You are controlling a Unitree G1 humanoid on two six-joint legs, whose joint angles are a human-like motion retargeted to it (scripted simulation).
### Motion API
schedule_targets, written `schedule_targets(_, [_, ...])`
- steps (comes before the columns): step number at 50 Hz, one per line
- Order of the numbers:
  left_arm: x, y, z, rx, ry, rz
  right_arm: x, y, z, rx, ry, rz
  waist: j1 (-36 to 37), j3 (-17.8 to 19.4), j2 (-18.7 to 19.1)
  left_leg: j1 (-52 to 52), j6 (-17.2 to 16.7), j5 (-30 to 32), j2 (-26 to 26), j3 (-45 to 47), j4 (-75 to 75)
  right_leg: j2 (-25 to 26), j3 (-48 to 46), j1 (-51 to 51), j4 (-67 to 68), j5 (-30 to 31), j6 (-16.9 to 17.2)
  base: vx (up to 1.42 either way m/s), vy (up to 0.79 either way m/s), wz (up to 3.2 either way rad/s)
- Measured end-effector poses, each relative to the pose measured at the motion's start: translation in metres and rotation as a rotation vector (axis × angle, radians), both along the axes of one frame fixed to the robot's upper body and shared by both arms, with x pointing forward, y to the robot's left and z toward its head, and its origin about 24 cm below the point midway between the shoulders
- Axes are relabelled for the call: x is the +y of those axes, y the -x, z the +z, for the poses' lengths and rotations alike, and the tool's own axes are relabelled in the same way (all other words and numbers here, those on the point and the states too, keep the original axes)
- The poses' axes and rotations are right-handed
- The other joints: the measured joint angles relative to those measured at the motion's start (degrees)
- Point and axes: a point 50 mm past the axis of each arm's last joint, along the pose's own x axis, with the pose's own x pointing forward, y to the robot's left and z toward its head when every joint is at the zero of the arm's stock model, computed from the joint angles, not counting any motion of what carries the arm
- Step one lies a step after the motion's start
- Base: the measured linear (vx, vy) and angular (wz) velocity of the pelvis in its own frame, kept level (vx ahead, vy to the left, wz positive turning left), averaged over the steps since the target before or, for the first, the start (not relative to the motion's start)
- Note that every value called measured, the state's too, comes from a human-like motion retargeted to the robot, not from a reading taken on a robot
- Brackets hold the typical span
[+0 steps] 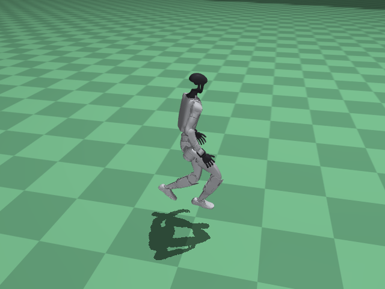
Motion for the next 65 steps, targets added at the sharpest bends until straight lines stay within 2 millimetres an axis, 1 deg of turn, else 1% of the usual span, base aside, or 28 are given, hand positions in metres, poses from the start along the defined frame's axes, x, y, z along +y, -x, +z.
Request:
schedule_targets(3, [-0.001,-0.006,0.003,-0.020,-0.007,0.008,-0.001,0.015,-0.013,0.088,-0.006,-0.015,0.50,-0.50,-2.40,1.15,2.83,-4.65,-3.61,-2.01,-5.51,-3.90,0.56,-3.62,5.28,-4.62,-1.67,-0.72,0.06,0.10])
schedule_targets(5, [0.000,-0.010,0.006,-0.036,-0.019,0.012,-0.001,0.023,-0.020,0.142,-0.006,-0.026,0.95,0.33,-4.12,1.68,5.67,-9.08,-6.02,-2.66,-9.55,-7.41,1.27,-5.26,9.34,-8.11,-2.70,-0.76,0.07,0.11])
schedule_targets(6, [-0.001,-0.011,0.006,-0.037,-0.020,0.016,-0.001,0.027,-0.023,0.164,-0.007,-0.033,1.05,1.16,-5.54,1.42,7.16,-10.09,-8.16,-2.89,-11.65,-9.89,2.32,-5.96,11.60,-9.34,-2.93,-0.77,0.07,0.19])
schedule_targets(8, [0.000,-0.010,0.005,-0.038,-0.020,0.036,-0.001,0.030,-0.028,0.192,-0.015,-0.048,1.21,2.41,-7.95,0.55,9.23,-10.72,-11.64,-3.56,-15.46,-14.11,4.06,-6.89,15.59,-11.17,-3.44,-0.73,0.07,0.19])
schedule_targets(10, [0.004,-0.005,0.004,-0.027,-0.013,0.066,-0.001,0.026,-0.028,0.186,-0.028,-0.061,1.11,2.90,-9.51,-0.92,10.02,-9.86,-13.32,-4.05,-18.58,-16.58,5.26,-6.96,18.68,-11.83,-3.78,-0.66,0.07,0.08])
schedule_targets(12, [0.008,0.004,-0.001,0.005,-0.003,0.092,-0.003,0.013,-0.023,0.142,-0.036,-0.072,0.86,2.64,-10.19,-3.13,10.00,-8.63,-13.34,-3.64,-20.59,-17.62,5.90,-6.06,21.15,-11.72,-4.09,-0.59,0.06,-0.04])
schedule_targets(14, [0.012,0.016,-0.008,0.053,0.011,0.113,-0.005,-0.007,-0.014,0.068,-0.039,-0.071,0.35,2.08,-10.86,-5.87,9.71,-7.24,-13.23,-2.52,-21.95,-18.30,6.79,-4.70,23.29,-11.39,-4.04,-0.54,0.06,-0.12])
schedule_targets(18, [0.016,0.045,-0.024,0.177,0.049,0.136,-0.008,-0.052,0.013,-0.096,-0.031,-0.026,-1.04,0.64,-13.54,-12.20,9.20,-3.29,-13.33,1.50,-25.00,-20.49,8.64,-1.12,26.18,-10.80,-3.26,-0.50,0.05,-0.18])
schedule_targets(21, [0.015,0.065,-0.033,0.263,0.086,0.132,-0.006,-0.080,0.033,-0.191,-0.015,0.034,-1.63,-0.13,-15.86,-17.45,9.05,-0.52,-13.37,5.49,-26.08,-21.85,9.27,3.38,26.09,-9.24,-1.64,-0.46,0.03,-0.21])
schedule_targets(24, [0.010,0.078,-0.040,0.321,0.123,0.121,-0.004,-0.097,0.046,-0.239,0.003,0.091,-1.50,-0.60,-18.09,-23.26,9.07,1.62,-13.20,9.76,-25.97,-21.61,9.35,8.83,23.33,-7.36,1.13,-0.44,0.00,-0.20])
schedule_targets(27, [0.002,0.085,-0.044,0.357,0.155,0.099,-0.002,-0.102,0.049,-0.234,0.016,0.134,-0.79,-0.83,-19.39,-29.12,9.15,2.52,-11.82,13.95,-24.03,-19.16,9.13,13.93,18.13,-7.01,3.95,-0.45,-0.02,-0.20])
schedule_targets(30, [-0.006,0.085,-0.046,0.373,0.169,0.063,-0.001,-0.098,0.042,-0.184,0.025,0.158,0.16,-0.91,-19.12,-34.72,8.70,2.29,-9.03,17.37,-20.44,-15.71,8.51,17.17,11.77,-11.02,4.28,-0.48,-0.03,-0.26])
schedule_targets(32, [-0.010,0.080,-0.046,0.368,0.169,0.039,-0.002,-0.092,0.035,-0.137,0.028,0.163,0.73,-1.01,-17.96,-38.04,8.06,1.49,-6.24,18.87,-17.74,-13.09,7.75,17.88,7.43,-16.34,2.52,-0.51,-0.04,-0.29])
schedule_targets(35, [-0.015,0.070,-0.044,0.345,0.159,0.010,-0.004,-0.077,0.021,-0.055,0.035,0.160,1.04,-0.73,-15.68,-41.70,7.42,-1.04,-1.18,20.95,-13.20,-9.77,6.53,17.02,2.86,-24.24,-1.25,-0.57,-0.04,-0.22])
schedule_targets(37, [-0.017,0.063,-0.042,0.326,0.153,0.002,-0.006,-0.064,0.010,0.011,0.046,0.154,0.65,-0.37,-13.93,-43.07,7.13,-3.52,2.11,21.20,-9.46,-7.46,5.99,15.19,1.57,-26.49,-3.29,-0.62,-0.04,-0.25])
schedule_targets(40, [-0.014,0.059,-0.041,0.311,0.135,0.008,-0.011,-0.038,-0.006,0.111,0.058,0.120,-0.66,-0.26,-11.34,-43.09,5.93,-5.56,6.41,20.02,-1.58,-3.62,5.60,11.84,0.67,-26.30,-5.21,-0.64,-0.04,-0.40])
schedule_targets(43, [-0.003,0.059,-0.039,0.298,0.089,0.023,-0.019,-0.011,-0.016,0.184,0.070,0.065,-2.27,-0.91,-8.89,-39.16,4.23,-6.41,10.08,18.20,7.72,0.55,5.34,8.43,-0.20,-23.00,-6.04,-0.63,-0.05,-0.54])
schedule_targets(45, [0.005,0.060,-0.036,0.284,0.052,0.036,-0.027,0.002,-0.018,0.204,0.083,0.019,-3.40,-1.58,-7.32,-34.60,2.53,-6.01,11.43,16.55,12.25,3.49,5.24,6.21,-1.18,-20.60,-6.36,-0.60,-0.05,-0.57])
schedule_targets(48, [0.017,0.057,-0.032,0.248,-0.011,0.061,-0.040,0.008,-0.012,0.168,0.114,-0.052,-5.26,-2.66,-4.83,-25.21,-0.54,-3.65,12.31,13.80,13.47,8.21,5.02,3.18,-3.99,-17.66,-6.69,-0.57,-0.04,-0.50])
schedule_targets(50, [0.025,0.052,-0.028,0.215,-0.049,0.081,-0.048,0.003,-0.005,0.108,0.142,-0.093,-6.61,-3.24,-3.33,-18.97,-2.11,-2.35,12.78,12.14,10.74,11.06,4.82,1.18,-6.35,-16.11,-6.65,-0.54,-0.04,-0.39])
schedule_targets(52, [0.031,0.044,-0.022,0.169,-0.082,0.106,-0.051,-0.010,0.006,0.026,0.166,-0.120,-7.92,-3.47,-2.42,-14.40,-2.46,-2.57,13.07,11.10,5.61,12.92,4.87,-0.71,-8.70,-15.19,-6.19,-0.53,-0.03,-0.23])
schedule_targets(55, [0.037,0.028,-0.012,0.088,-0.120,0.128,-0.049,-0.038,0.024,-0.114,0.189,-0.129,-9.56,-3.34,-2.48,-11.81,-0.90,-5.96,12.87,10.97,-2.98,13.29,5.63,-3.54,-11.10,-15.72,-5.12,-0.54,-0.02,-0.09])
schedule_targets(57, [0.036,0.018,-0.005,0.040,-0.133,0.128,-0.043,-0.059,0.037,-0.201,0.190,-0.111,-10.24,-3.12,-3.39,-13.15,0.89,-8.92,11.98,11.89,-7.09,11.33,5.76,-5.91,-11.08,-17.12,-5.05,-0.58,-0.01,-0.05])
schedule_targets(60, [0.028,0.008,-0.002,0.001,-0.125,0.106,-0.028,-0.088,0.053,-0.301,0.178,-0.057,-11.35,-2.66,-5.83,-18.44,3.50,-10.27,9.05,13.87,-9.98,6.79,7.24,-10.52,-7.28,-19.32,-5.07,-0.63,-0.02,0.11])
schedule_targets(62, [0.020,0.010,-0.005,0.012,-0.103,0.084,-0.015,-0.102,0.060,-0.337,0.165,0.007,-11.78,-2.34,-6.69,-22.72,4.72,-10.71,7.61,14.87,-9.20,4.34,8.41,-12.46,-2.46,-20.61,-5.82,-0.63,-0.02,0.12])
schedule_targets(65, [0.007,0.021,-0.013,0.064,-0.056,0.037,0.005,-0.119,0.069,-0.371,0.147,0.126,-12.12,-1.87,-6.87,-29.19,5.96,-10.77,6.45,15.94,-6.23,1.45,10.27,-13.18,5.84,-21.57,-7.27,-0.61,-0.03,0.04])
